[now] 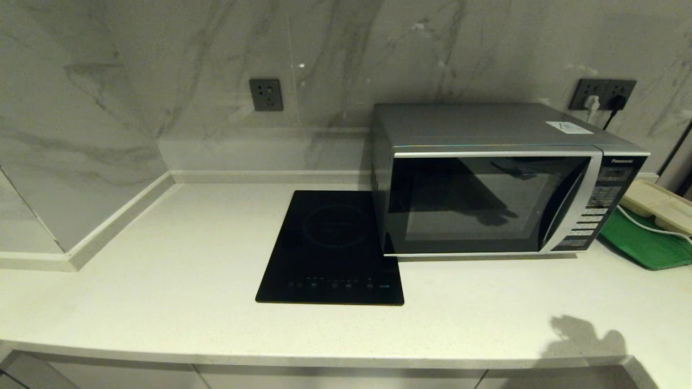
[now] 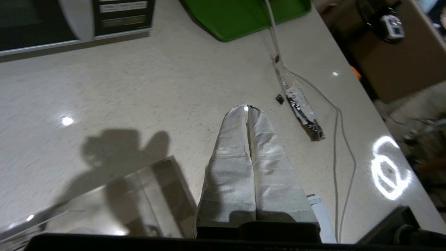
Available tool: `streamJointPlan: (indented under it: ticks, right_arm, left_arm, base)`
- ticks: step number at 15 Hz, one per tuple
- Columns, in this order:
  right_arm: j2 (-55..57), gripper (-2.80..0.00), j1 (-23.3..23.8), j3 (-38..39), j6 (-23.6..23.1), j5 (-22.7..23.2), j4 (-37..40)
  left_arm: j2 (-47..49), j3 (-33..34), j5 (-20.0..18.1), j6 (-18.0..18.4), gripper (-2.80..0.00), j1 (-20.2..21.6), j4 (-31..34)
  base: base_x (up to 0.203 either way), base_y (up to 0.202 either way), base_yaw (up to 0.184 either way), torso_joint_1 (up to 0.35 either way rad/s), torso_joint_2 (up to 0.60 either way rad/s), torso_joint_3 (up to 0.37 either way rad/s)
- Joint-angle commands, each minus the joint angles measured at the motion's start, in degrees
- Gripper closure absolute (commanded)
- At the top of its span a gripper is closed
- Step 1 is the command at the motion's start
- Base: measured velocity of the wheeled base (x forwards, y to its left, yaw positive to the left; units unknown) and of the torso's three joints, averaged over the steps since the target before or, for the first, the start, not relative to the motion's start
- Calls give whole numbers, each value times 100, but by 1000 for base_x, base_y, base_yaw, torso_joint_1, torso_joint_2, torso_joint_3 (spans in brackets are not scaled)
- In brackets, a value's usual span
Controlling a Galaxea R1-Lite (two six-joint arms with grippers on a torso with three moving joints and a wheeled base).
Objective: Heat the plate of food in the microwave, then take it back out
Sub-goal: Open the microwave oven
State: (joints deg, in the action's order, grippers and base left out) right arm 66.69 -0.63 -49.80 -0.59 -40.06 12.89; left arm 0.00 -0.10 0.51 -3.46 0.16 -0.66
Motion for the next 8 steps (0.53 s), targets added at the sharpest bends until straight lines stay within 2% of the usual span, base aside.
streamJointPlan:
  ticks: [1, 4, 8]
  right_arm:
    - [1535, 0, -64, 23, 42, -693, -847]
    - [2678, 0, -814, -16, 106, -1852, -2291]
    - [3773, 0, -1024, -443, 197, -2175, -2670]
  left_arm:
    - [0, 1, 2, -6, 0, 2, -4]
    - [0, 1, 2, -6, 0, 2, -4]
    - [0, 1, 2, -6, 0, 2, -4]
  base:
    - [0, 0, 0, 0, 0, 0]
    - [0, 0, 0, 0, 0, 0]
    - [0, 0, 0, 0, 0, 0]
